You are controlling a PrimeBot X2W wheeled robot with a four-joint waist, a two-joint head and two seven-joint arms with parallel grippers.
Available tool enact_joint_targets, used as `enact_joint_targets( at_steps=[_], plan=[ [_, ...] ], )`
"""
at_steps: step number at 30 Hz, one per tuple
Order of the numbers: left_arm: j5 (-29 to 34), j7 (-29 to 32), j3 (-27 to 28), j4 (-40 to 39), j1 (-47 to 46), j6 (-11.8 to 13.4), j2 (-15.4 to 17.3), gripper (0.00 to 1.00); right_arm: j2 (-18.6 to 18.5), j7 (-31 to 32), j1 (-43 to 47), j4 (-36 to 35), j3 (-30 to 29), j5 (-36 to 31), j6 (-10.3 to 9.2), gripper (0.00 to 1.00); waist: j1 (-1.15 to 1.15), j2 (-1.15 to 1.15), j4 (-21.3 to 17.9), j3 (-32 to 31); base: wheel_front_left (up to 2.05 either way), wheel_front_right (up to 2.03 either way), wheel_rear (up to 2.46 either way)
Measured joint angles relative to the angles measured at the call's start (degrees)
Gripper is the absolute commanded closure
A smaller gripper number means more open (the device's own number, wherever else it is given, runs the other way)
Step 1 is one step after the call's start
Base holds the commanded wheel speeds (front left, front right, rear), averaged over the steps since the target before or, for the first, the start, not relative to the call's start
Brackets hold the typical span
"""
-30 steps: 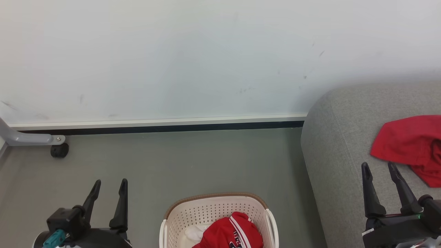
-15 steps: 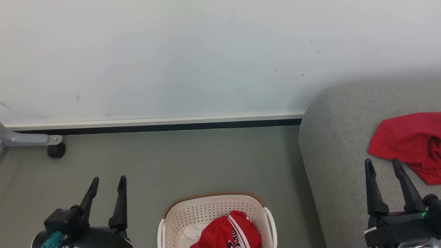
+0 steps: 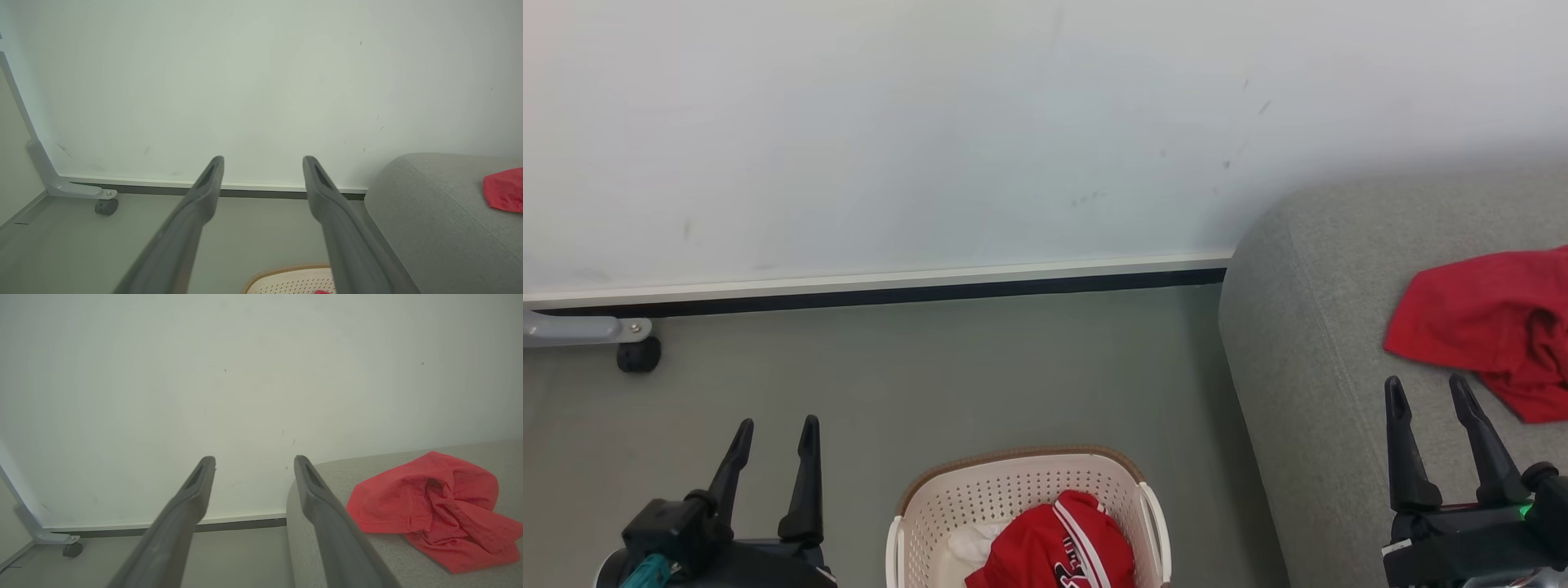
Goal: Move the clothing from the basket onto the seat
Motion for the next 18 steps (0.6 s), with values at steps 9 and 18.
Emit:
enact_joint_targets(
  at_steps=[9, 18],
  plan=[
    [1.42, 0.00, -1.59, -0.68, -0.66, -0.65, -0.65, 0.00, -0.26, -0.01, -1.06, -0.49, -0.31, -0.10, 0.56, 0.00, 0.00, 0.00, -2.14, 1.97, 0.00, 0.00, 0.00],
    [2.45, 0.08, -3.21, -1.02, -4.50, -2.67, 0.04, 0.00, 0.32, -0.14, -1.83, -2.76, 0.01, -1.56, 0.56, 0.00, 0.00, 0.00, -4.39, 6.60, 0.00, 0.00, 0.00]
  ],
)
